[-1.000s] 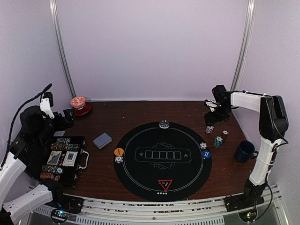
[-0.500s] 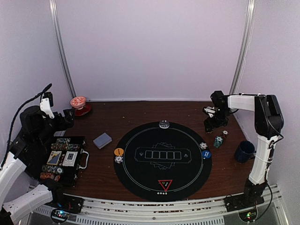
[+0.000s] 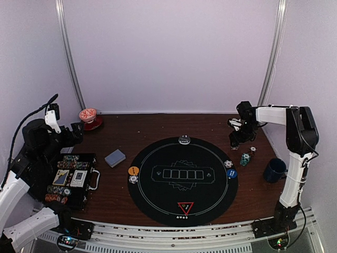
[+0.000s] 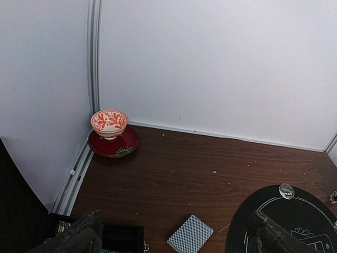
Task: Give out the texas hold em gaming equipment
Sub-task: Pick up the pile of poker chips from the pile of poker chips.
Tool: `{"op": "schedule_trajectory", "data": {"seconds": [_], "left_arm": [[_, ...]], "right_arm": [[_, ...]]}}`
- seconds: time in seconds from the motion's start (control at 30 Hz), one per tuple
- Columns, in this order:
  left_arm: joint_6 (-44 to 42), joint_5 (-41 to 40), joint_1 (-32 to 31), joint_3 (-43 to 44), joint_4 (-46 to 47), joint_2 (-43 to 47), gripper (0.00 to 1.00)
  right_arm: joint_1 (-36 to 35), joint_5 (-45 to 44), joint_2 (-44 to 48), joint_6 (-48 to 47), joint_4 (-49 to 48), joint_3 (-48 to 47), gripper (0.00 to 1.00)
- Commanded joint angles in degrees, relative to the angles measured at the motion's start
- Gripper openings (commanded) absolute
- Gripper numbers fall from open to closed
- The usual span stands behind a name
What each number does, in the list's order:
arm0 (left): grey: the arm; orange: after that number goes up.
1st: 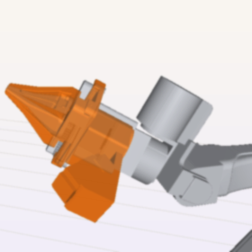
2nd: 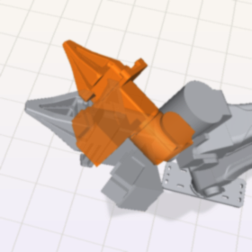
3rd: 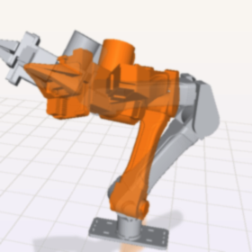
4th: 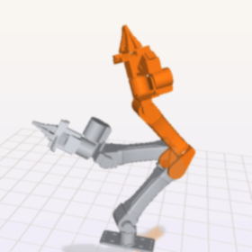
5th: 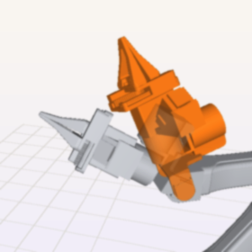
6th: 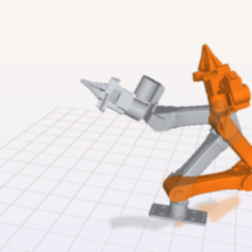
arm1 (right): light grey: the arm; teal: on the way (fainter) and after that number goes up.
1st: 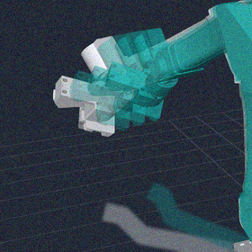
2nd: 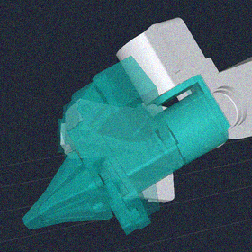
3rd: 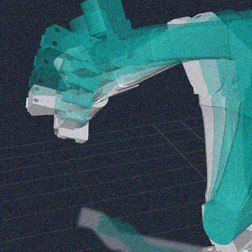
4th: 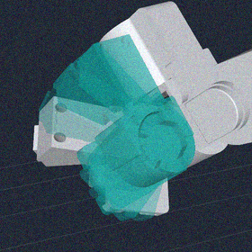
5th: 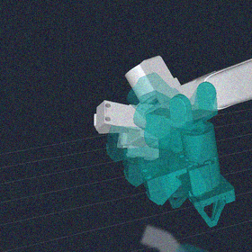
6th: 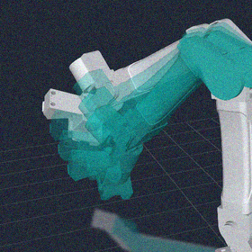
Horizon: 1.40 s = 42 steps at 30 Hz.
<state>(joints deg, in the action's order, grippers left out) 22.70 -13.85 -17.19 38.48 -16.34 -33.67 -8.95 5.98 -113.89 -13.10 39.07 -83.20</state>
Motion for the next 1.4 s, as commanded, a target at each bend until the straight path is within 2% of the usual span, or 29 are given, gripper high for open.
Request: {"op": "schedule_trajectory", "data": {"seconds": [0.0,0.57,1.13,1.37], "left_arm": [[0.5,0.49,0.62,-0.33,2.8,0.43,0.98],[0.5,0.59,0.58,-0.33,2.8,0.62,0.98],[0.51,0.55,0.71,-0.33,2.8,0.83,0.98],[0.51,0.58,0.71,-0.33,2.8,0.81,0.98]], "right_arm": [[0.3,-0.18,0.02,0.52,-0.9,-0.24,0.64],[0.25,0.04,-0.99,0.55,-1.14,-0.12,0.56],[0.24,-0.18,-1.17,0.71,-1.81,0.11,0.53],[0.25,-0.26,-1.21,0.69,-2.03,0.22,0.44]]}}
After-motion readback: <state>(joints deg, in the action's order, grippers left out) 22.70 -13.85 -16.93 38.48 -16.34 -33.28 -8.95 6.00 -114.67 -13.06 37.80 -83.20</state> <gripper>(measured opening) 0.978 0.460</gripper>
